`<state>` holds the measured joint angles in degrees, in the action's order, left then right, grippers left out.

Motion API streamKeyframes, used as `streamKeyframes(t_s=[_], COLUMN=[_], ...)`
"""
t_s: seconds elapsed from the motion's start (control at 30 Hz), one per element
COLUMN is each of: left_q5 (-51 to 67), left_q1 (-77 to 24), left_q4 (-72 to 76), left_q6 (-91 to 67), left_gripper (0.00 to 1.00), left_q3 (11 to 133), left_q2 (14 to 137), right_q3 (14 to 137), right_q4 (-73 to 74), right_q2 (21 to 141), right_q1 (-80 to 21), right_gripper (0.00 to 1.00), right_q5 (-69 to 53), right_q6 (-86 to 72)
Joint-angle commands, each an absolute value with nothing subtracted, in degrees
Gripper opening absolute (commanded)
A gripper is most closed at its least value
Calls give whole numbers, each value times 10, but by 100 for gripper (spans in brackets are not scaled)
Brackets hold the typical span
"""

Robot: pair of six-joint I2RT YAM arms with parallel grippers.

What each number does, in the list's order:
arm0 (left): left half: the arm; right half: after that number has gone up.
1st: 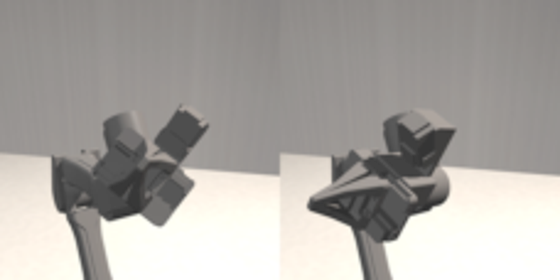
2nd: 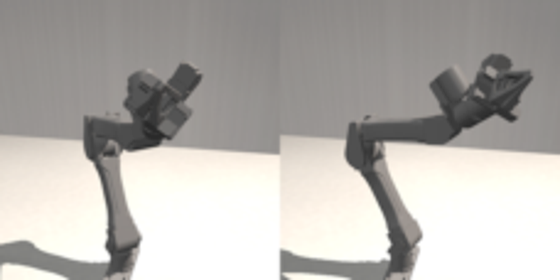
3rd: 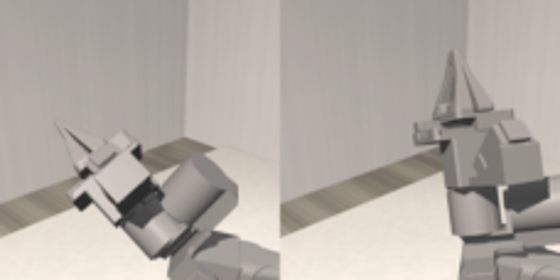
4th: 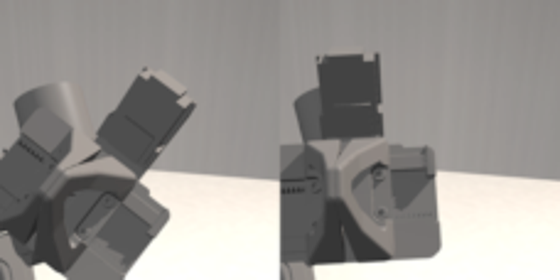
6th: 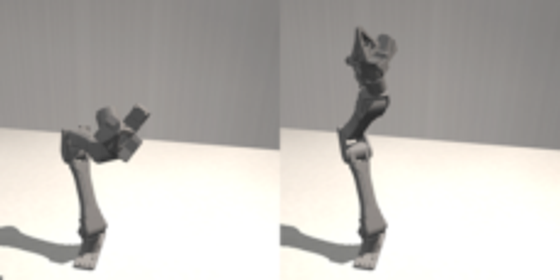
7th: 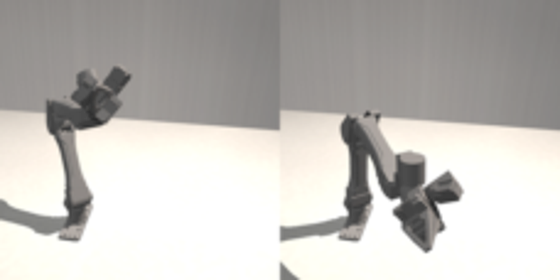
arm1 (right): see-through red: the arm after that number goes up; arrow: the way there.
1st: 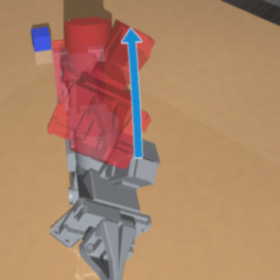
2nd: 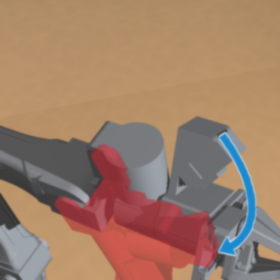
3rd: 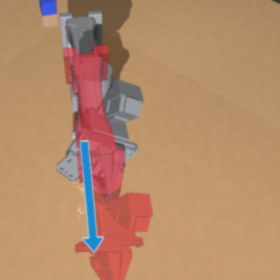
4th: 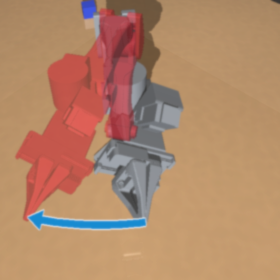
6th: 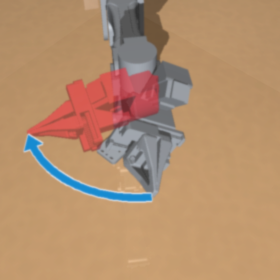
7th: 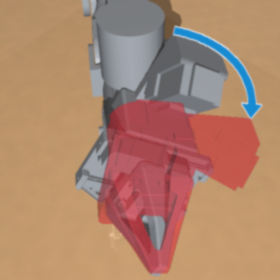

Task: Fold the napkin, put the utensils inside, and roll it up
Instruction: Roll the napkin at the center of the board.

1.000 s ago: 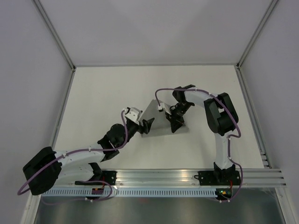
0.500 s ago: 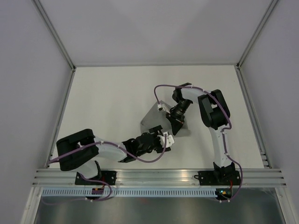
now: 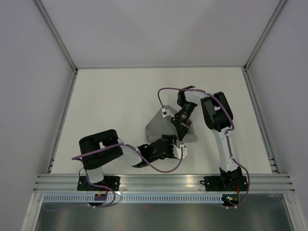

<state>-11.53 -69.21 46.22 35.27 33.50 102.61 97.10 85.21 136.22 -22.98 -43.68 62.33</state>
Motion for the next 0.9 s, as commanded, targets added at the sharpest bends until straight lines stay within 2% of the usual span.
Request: streamKeyframes(t_s=[0.0, 0.03, 0.13, 0.5, 0.57, 0.63, 0.7, 0.73, 0.77, 0.87], left_q5=[-108, -105, -101, -110, -103, -92, -85, -79, -76, -48], left_q1=[-689, -689, -685, -669, -664, -659, -655, -653, -651, -642], left_q4=[476, 466, 455, 393, 389, 372, 364, 364, 360, 348], left_q6=[384, 383, 374, 333, 323, 309, 302, 299, 295, 277], left_gripper=[71, 64, 56, 59, 56, 47, 42, 35, 32, 15], left_q3=[354, 355, 357, 377, 377, 381, 383, 382, 384, 385], left_q2=[1045, 1049, 1054, 1074, 1073, 1073, 1077, 1077, 1077, 1075], right_q3=[976, 978, 986, 991, 987, 985, 983, 982, 980, 969], right_q4=[814, 815, 823, 832, 832, 832, 831, 830, 829, 815], right_q2=[1399, 1399, 1404, 1410, 1409, 1409, 1407, 1406, 1402, 1381], right_q1=[-231, -231, -231, -231, -231, -230, -231, -230, -230, -230], right_gripper=[8, 8, 8, 9, 9, 9, 9, 9, 10, 25], right_q5=[-362, -362, -366, -372, -372, -371, -371, -372, -374, -381], right_q6=[650, 650, 649, 650, 652, 653, 655, 656, 654, 644])
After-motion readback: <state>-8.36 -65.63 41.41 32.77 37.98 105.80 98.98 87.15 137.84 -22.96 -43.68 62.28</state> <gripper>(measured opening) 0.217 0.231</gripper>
